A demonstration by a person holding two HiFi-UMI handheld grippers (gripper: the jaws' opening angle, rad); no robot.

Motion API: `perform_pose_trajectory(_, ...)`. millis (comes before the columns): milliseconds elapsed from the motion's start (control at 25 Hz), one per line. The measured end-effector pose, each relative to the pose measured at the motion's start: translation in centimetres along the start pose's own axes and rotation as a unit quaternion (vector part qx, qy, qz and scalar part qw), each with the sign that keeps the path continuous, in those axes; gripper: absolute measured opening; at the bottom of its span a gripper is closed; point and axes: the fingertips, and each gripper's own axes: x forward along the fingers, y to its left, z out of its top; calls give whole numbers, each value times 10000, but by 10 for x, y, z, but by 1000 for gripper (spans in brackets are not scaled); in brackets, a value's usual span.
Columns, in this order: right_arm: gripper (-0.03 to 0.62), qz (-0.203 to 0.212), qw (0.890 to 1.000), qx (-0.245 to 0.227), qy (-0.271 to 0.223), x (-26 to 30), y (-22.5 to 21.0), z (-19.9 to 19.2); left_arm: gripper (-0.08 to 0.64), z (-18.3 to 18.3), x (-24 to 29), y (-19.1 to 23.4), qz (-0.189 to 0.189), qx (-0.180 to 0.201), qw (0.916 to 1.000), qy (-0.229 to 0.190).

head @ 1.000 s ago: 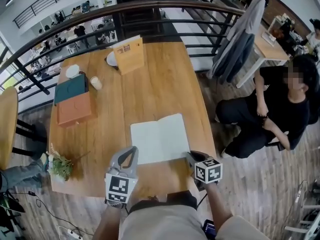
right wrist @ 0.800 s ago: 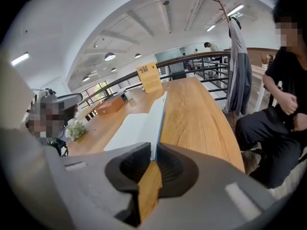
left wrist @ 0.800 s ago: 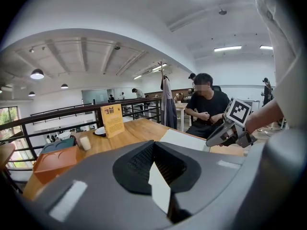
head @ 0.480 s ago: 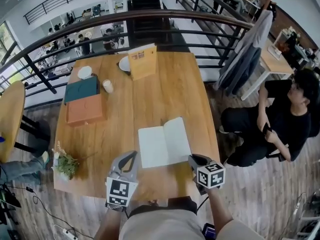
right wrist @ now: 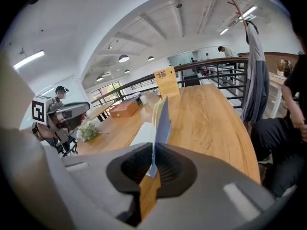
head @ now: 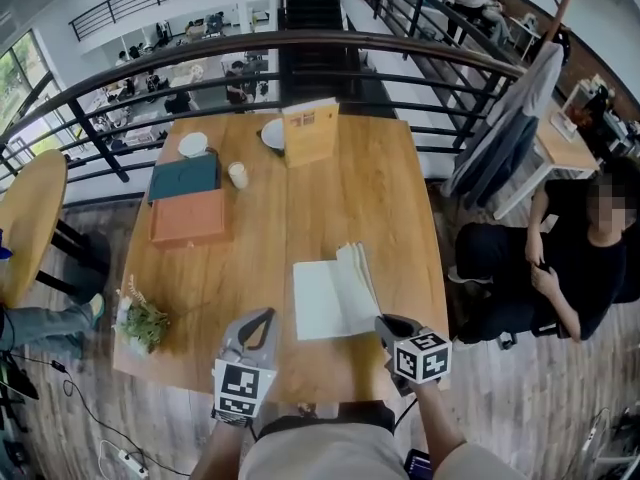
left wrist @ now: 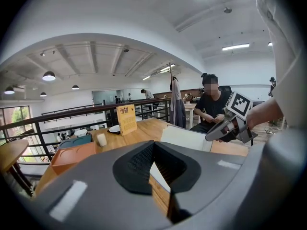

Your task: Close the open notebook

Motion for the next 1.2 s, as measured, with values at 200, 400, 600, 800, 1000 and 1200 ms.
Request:
perform_pose_trajectory(200,15,219,9998,-4,19,10,15,4,6,-6,-10,9,152,-44,9999,40)
perform_pose_trajectory(400,15,449,9990,-65,63,20,34,6,6,-10,-16,13,249,-80,9996,70)
perform_pose_trajectory(600,15,665,9977,-92,107,30,48,6,6,-13,-22,17,372,-105,9992,102)
perform_pose_trajectory(800,15,872,9959,-147,205,42,59,2,6,-23,-30,19,497,-174,9984,201)
perform_pose_trajectory(1000,15,1078,9933,-242,350,58,71,-2,6,-29,-36,26,658,-248,9972,247)
perform_pose_trajectory(1200,15,1201,9907,-363,526,71,85,-9,6,-34,-45,32,804,-347,9958,271)
